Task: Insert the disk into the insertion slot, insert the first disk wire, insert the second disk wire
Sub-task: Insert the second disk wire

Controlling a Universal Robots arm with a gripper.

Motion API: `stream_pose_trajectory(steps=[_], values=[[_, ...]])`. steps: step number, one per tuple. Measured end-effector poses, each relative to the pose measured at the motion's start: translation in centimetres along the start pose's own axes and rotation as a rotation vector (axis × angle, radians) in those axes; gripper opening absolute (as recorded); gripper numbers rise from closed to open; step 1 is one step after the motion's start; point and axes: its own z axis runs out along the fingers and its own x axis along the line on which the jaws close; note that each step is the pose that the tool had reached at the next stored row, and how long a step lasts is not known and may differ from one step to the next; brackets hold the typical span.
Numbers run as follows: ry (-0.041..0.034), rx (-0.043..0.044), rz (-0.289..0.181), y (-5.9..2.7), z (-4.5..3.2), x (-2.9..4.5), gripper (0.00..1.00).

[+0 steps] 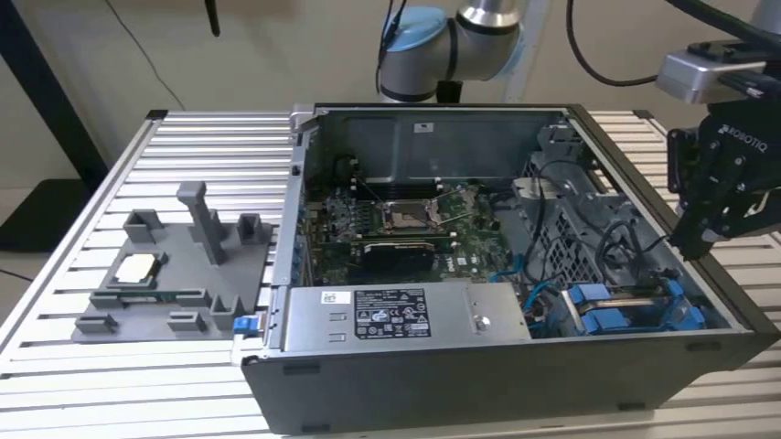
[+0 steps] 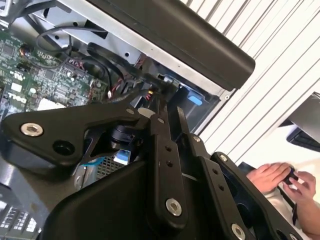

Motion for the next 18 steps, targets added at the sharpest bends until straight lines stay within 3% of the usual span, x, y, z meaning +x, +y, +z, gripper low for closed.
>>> stream_pose_trajectory(steps=[8, 10, 14, 15, 18], values=[[-0.0030, 0.0022, 0.000, -0.99, 0.63, -0.35, 0.24], [-0.0123, 0.0025, 0.001, -0.99, 0.85, -0.36, 0.21], [-0.0508, 0.0027, 0.002, -0.99, 1.09, -0.35, 0.16], [-0.0569, 0.0027, 0.002, -0.99, 1.11, -0.31, 0.16], [-0.0581, 0.0027, 0.002, -1.00, 1.11, -0.30, 0.16]])
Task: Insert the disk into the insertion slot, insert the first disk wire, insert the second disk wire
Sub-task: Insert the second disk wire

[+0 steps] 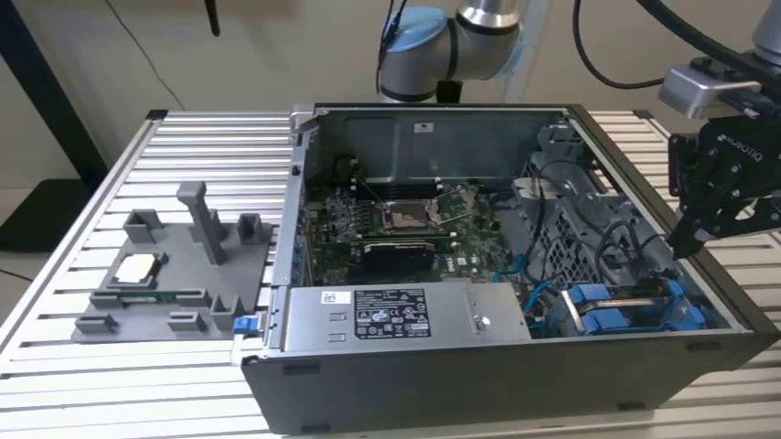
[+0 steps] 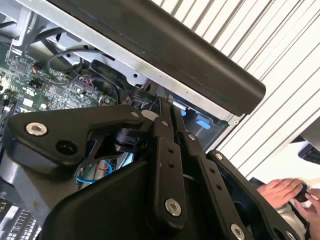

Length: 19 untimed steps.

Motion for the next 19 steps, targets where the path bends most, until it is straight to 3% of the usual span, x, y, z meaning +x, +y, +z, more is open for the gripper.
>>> stream_pose_trajectory(steps=[4, 7, 12, 19], values=[[-0.0013, -0.0001, 0.000, 0.01, -0.02, 0.01, 0.15], [-0.0021, 0.0000, 0.000, 0.28, -0.69, 0.00, 0.15], [-0.0046, -0.0001, 0.002, 1.15, -2.13, -0.01, 0.15], [-0.0047, -0.0002, 0.003, 2.84, -2.35, -0.71, 0.15]])
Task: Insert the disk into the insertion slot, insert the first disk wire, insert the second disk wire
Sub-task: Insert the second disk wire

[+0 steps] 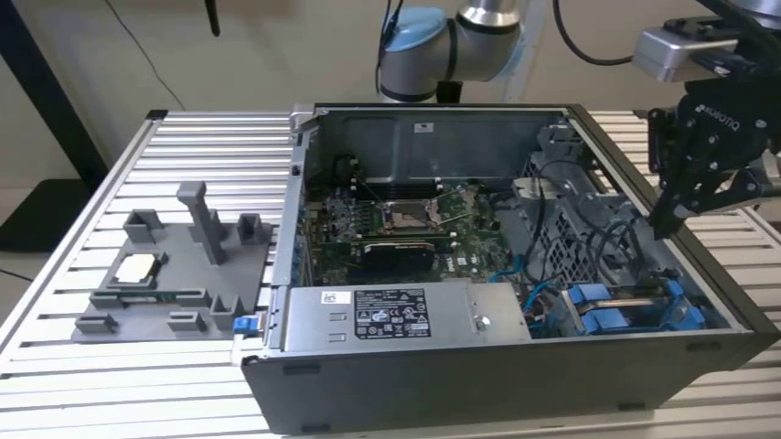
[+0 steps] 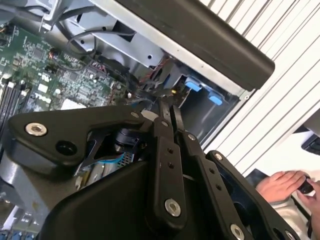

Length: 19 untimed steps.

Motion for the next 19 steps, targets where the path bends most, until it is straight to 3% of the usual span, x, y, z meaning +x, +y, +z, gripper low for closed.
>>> stream_pose_trajectory(steps=[4, 10, 14, 16, 19], values=[[0.0001, 0.0000, 0.000, 1.44, -0.07, -0.34, 0.15], [-0.0061, -0.0005, 0.000, 4.14, -0.14, -0.27, 0.15], [-0.0071, -0.0136, 0.000, 5.11, -0.05, 0.22, 0.15], [-0.0074, -0.0217, -0.001, 5.18, 0.05, 0.73, 0.15], [-0.0157, -0.0285, -0.001, 5.20, 0.24, 1.68, 0.15]])
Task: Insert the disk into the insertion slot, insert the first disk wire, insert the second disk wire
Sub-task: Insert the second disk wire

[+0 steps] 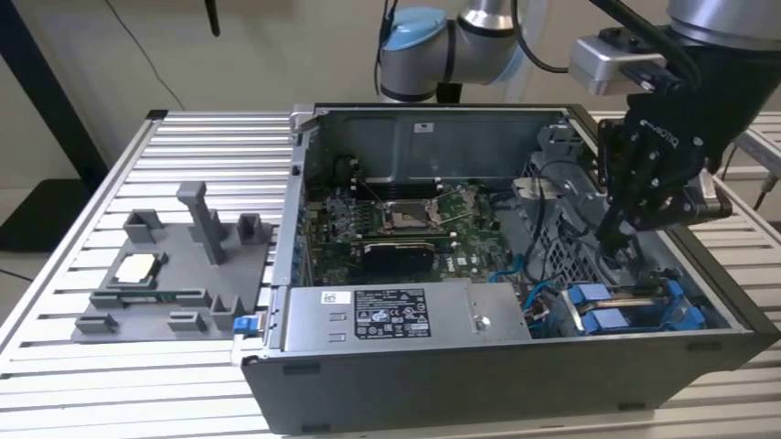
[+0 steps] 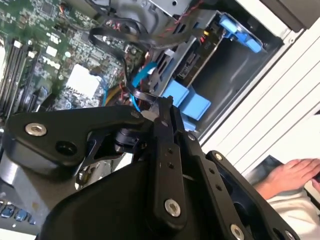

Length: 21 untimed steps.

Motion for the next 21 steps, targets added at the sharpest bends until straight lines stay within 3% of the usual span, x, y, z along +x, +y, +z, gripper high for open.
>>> stream_pose_trajectory(steps=[5, 6, 12, 16, 17, 18, 21], values=[[-0.0544, -0.0092, 0.000, 0.01, 0.08, 0.88, 0.15], [-0.0604, -0.0094, 0.000, -0.03, 0.13, 1.20, 0.15], [-0.0795, -0.0110, 0.000, -0.45, 0.77, 3.06, 0.15], [-0.0961, -0.0111, 0.000, -1.01, 1.16, 3.67, 0.15], [-0.1260, -0.0112, 0.000, -1.54, 1.41, 3.97, 0.15], [-0.1299, -0.0112, 0.000, -1.55, 1.44, 3.97, 0.15], [-0.1555, -0.0110, -0.001, -1.80, 1.62, 3.96, 0.15]])
